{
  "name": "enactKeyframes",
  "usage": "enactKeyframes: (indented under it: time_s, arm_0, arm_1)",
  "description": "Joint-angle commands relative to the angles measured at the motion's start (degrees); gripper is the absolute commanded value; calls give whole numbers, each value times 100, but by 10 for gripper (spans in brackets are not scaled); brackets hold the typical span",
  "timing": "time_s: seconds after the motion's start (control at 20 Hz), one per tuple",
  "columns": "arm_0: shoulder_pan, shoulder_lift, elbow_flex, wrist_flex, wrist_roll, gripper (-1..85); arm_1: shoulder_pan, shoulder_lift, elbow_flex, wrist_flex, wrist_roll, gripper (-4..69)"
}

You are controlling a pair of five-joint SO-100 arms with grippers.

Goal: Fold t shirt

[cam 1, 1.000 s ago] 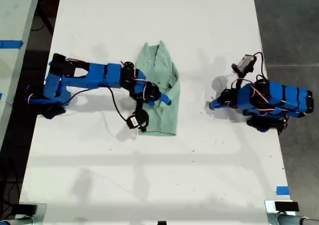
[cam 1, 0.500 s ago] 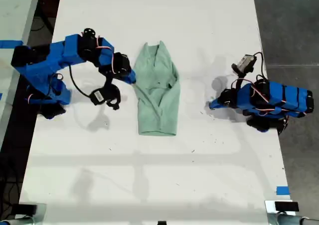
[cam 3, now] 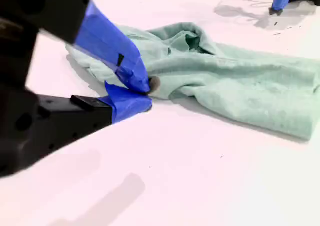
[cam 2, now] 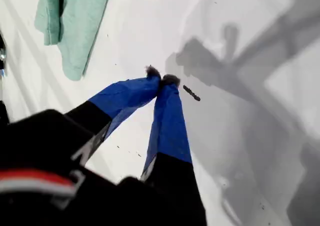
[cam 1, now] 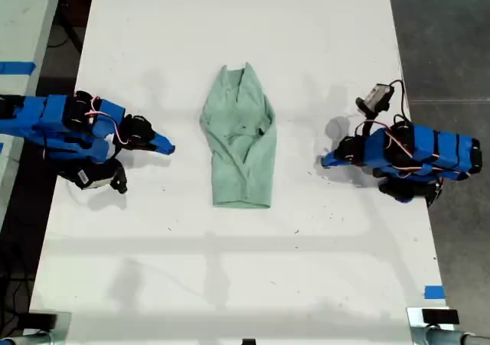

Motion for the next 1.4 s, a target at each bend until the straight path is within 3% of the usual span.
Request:
enactKeyframes:
  time_s: [0.0, 0.1, 1.35]
  arm_0:
    - [-229, 1670, 1143, 18, 457, 0]
    - [-123, 2610, 1345, 686, 369, 0]
    - [-202, 2646, 1406, 791, 343, 0]
  arm_1:
    - [-18, 79, 281, 44, 35, 15]
    - [-18, 79, 281, 44, 44, 15]
    - [-18, 79, 290, 44, 35, 15]
